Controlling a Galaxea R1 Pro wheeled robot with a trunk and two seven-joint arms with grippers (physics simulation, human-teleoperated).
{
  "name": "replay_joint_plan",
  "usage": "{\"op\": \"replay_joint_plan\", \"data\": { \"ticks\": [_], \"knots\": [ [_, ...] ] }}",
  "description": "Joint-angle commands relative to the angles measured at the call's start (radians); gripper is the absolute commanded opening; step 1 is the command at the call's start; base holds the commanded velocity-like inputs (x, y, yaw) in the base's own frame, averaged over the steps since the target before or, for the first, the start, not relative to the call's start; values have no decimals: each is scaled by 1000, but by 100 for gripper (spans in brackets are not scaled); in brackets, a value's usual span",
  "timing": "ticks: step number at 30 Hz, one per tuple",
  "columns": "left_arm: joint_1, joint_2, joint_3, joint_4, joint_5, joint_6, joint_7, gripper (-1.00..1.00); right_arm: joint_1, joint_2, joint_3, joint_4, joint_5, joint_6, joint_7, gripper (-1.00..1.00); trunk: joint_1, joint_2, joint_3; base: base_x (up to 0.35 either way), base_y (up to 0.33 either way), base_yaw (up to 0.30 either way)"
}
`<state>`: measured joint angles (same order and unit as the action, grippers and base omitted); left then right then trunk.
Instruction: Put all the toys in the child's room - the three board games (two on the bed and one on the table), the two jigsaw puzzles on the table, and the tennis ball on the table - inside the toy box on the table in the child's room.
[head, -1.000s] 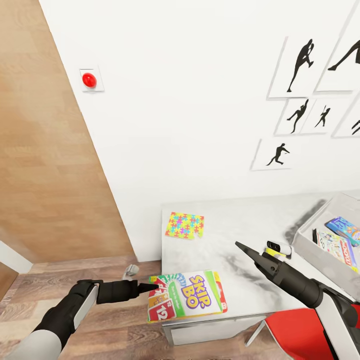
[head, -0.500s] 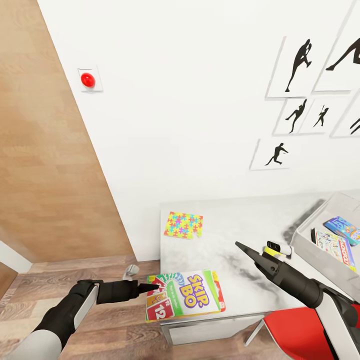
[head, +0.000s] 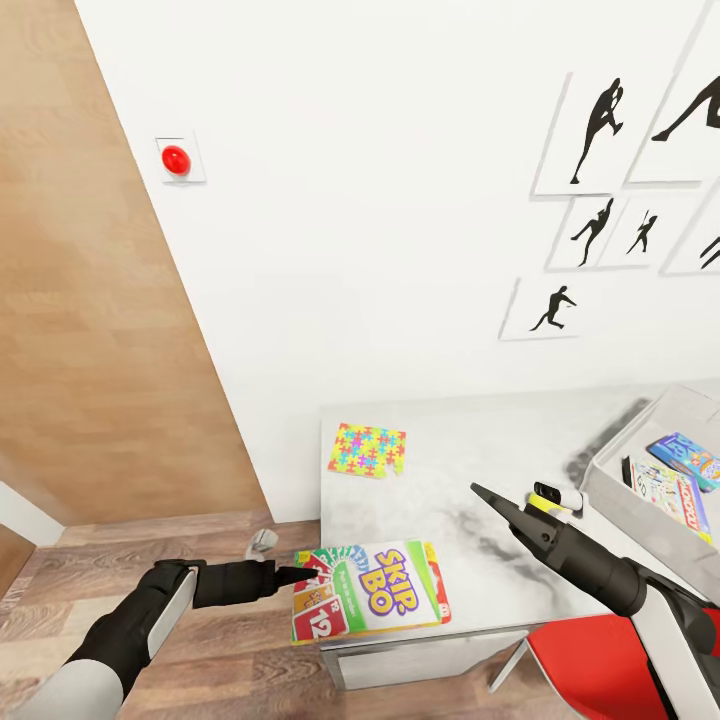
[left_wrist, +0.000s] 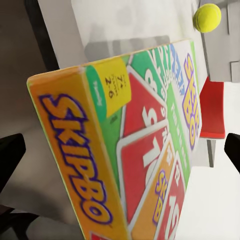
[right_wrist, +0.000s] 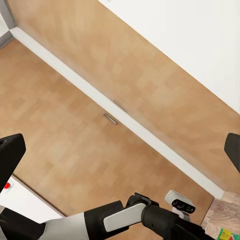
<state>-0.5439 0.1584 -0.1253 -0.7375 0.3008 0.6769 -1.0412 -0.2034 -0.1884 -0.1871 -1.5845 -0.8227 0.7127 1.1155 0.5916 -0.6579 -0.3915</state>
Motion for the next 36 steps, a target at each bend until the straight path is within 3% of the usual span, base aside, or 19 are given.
{"op": "replay_joint_plan", "data": {
  "ticks": [1, 16, 17, 33, 36],
  "knots": [
    [-1, 1, -4, 0, 7, 7, 1, 100, -1, 0, 0, 0, -5, 7, 0, 100, 0, -1, -1, 0, 0, 0],
    [-1, 1, -3, 0, 9, 7, 1, 100, -1, 0, 0, 0, -5, 7, 0, 100, 0, -1, -1, -29, -24, 0],
    [-1, 1, -2, 0, 9, 7, 1, -100, -1, 0, 0, 0, -5, 7, 0, 100, 0, -1, -1, -3, -3, 0],
    [-1, 4, 1, -1, 17, 13, -3, -100, 0, 0, 0, 0, -5, 7, 0, 100, 0, -1, -1, 0, 0, 0],
    [-1, 6, 1, -3, 17, 14, -32, -100, -1, 0, -1, 0, -5, 7, 0, 100, -7, 13, 5, 0, 0, 0]
  ]
}}
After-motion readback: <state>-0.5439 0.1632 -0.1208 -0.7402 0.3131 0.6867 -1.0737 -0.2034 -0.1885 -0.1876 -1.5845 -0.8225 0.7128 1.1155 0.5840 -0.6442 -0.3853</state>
